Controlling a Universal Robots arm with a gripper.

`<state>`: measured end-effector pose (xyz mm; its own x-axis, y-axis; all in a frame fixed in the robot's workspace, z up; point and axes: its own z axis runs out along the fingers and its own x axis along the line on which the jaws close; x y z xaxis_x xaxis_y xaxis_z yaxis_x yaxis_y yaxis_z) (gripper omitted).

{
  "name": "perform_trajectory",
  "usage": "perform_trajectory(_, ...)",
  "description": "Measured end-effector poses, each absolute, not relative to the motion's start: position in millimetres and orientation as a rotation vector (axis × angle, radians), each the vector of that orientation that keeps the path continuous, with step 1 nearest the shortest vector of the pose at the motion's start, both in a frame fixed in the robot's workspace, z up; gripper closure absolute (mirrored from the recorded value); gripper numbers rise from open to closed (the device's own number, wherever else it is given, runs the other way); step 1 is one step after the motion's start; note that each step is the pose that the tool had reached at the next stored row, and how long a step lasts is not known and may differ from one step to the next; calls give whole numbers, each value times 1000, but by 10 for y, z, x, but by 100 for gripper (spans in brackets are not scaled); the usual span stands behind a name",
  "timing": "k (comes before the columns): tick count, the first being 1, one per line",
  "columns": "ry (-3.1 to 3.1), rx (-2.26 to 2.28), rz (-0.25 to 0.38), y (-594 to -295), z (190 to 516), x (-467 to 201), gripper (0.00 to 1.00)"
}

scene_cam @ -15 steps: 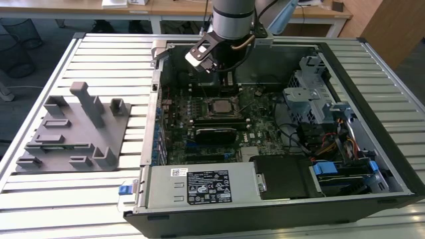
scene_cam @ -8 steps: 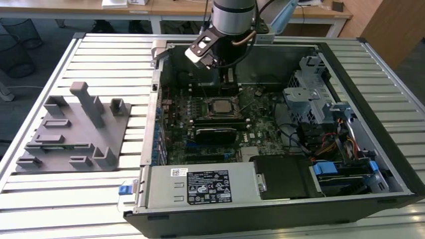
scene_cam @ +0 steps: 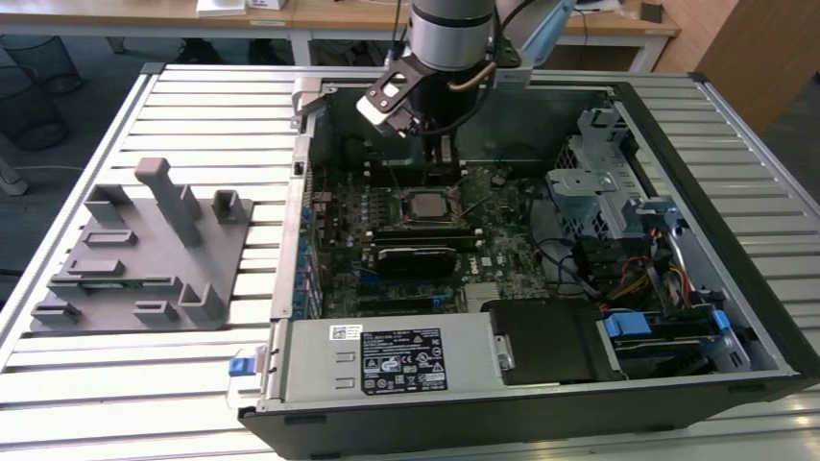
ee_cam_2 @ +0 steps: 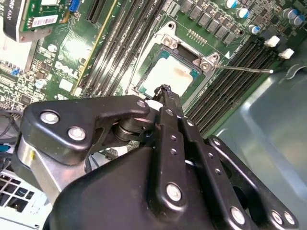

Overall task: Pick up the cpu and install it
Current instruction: 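Close the cpu cover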

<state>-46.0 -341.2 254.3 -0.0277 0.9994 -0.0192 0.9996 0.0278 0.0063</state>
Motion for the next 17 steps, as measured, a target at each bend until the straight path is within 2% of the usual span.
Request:
perform_trajectory(8,2239,2178,-13,-3412,2718,-459,89)
perform_trajectory(17,2238,2177,-14,-3413,2725,-329,89)
